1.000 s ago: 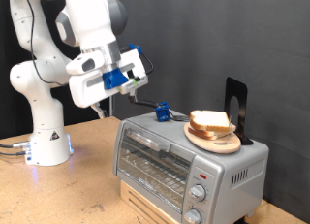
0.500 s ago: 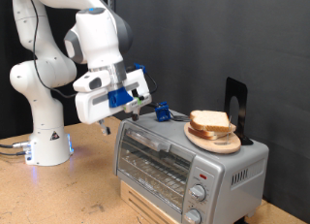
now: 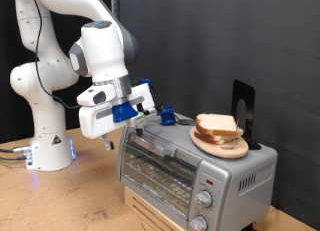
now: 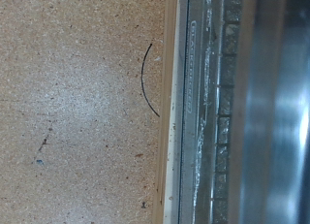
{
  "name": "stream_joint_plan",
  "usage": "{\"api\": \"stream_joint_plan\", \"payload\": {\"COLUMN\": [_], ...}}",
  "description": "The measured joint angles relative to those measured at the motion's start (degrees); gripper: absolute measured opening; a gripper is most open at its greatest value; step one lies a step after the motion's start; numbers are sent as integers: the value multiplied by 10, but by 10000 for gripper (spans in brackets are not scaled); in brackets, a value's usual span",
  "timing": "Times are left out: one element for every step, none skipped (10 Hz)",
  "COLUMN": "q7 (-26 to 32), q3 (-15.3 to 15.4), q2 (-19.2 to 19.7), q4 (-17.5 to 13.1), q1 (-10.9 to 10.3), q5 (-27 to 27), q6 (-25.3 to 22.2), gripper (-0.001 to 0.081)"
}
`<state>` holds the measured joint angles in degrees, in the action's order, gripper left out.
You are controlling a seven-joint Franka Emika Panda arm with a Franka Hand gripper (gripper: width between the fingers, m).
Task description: Make a piece of toast with the oven
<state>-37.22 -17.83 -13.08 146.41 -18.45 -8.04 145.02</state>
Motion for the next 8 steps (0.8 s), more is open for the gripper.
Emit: {"api": "stream_joint_plan", "payload": {"q7": [4, 6, 6, 6, 6, 6, 8, 12], "q3": [-5, -9, -14, -18, -24, -30, -35, -40], "q2": [0, 0, 2, 6, 11, 19, 28, 42], "q4": [0, 1, 1, 0, -1, -2, -3, -1], "q1": [1, 5, 13, 23, 33, 42, 51, 53], "q5": [0, 4, 16, 26, 36, 42, 45, 44], "q6": [0, 0, -1, 0, 0, 0, 2, 3], "gripper": [808, 808, 808, 808, 808, 808, 808, 808]}}
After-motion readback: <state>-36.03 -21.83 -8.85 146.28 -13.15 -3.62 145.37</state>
